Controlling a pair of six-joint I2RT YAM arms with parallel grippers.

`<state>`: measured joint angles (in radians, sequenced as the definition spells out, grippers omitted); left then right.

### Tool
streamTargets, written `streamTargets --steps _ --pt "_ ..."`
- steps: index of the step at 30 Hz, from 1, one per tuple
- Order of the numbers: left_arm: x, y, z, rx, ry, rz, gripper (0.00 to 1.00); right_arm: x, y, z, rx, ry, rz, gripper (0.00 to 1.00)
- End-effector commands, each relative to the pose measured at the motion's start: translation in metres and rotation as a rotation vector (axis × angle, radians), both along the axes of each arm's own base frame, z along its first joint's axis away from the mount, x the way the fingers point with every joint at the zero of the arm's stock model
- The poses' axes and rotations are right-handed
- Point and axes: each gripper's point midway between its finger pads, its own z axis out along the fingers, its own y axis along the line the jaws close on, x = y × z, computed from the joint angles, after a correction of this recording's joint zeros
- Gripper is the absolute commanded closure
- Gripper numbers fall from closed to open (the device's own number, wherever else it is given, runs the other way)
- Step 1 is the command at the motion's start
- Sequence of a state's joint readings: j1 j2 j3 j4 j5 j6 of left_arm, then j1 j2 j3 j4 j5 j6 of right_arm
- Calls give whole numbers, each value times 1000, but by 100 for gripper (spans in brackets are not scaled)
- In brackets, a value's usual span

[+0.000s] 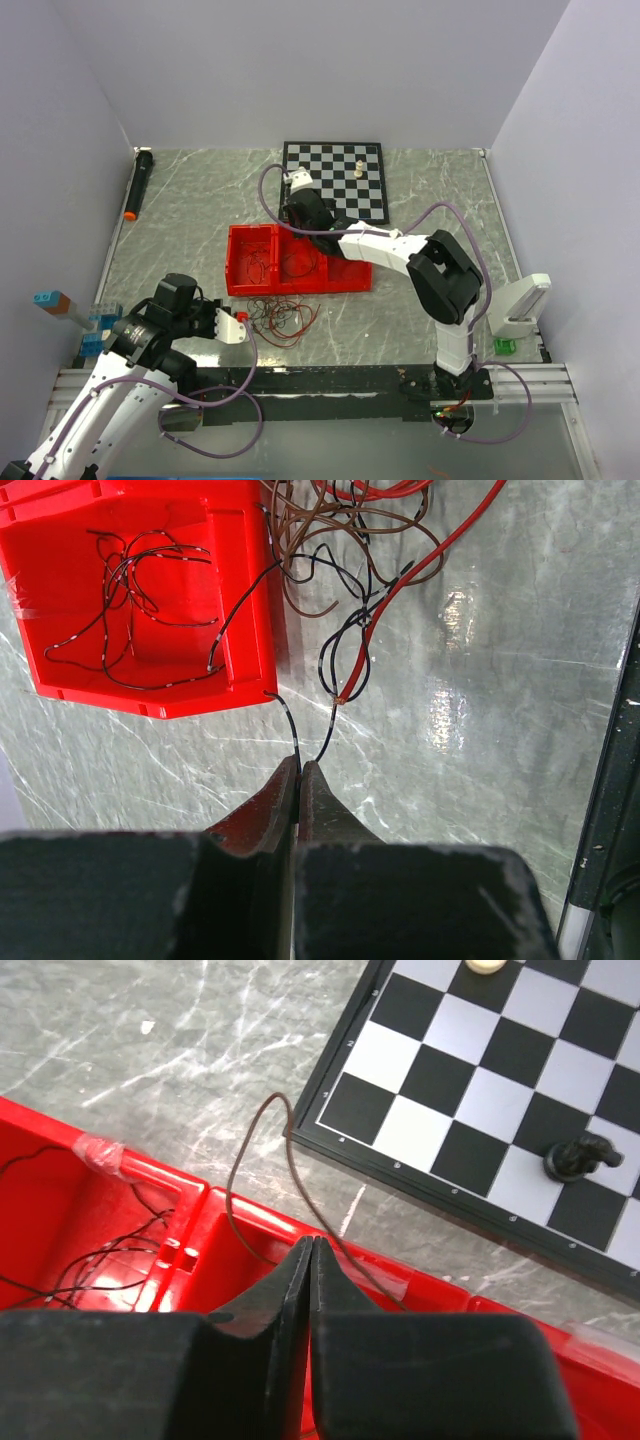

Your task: Untangle the cables

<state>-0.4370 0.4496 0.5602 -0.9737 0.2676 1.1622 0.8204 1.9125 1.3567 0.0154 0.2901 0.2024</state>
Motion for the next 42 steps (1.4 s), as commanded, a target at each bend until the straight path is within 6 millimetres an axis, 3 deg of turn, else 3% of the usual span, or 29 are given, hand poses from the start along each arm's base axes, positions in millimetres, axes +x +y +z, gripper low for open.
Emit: streamTargets --steps 1,10,14,15,19,21,25,36,42 --pt "-2 -3 14 -60 -72 -7 96 -3 8 33 107 -46 4 97" --pt "-2 -4 16 -66 -80 -8 96 -52 31 42 244 62 51 100" --pt "-3 -3 17 -64 -81 -10 96 -55 35 43 263 77 50 100" --pt "-3 -3 17 -67 -81 -8 96 -52 33 45 254 65 37 97" --pt "-3 -3 16 -68 -78 -6 96 -26 13 58 194 -8 3 43" --pt "-3 -3 16 -69 -83 -7 96 -15 3 60 170 -19 -4 34" --pt "-3 -3 14 -66 -79 -8 96 -2 -9 62 135 -48 24 32" --pt "-3 0 9 -46 -71 4 96 9 10 46 128 -26 183 37" --pt "-2 -1 8 -51 -72 1 95 17 9 34 105 0 171 41"
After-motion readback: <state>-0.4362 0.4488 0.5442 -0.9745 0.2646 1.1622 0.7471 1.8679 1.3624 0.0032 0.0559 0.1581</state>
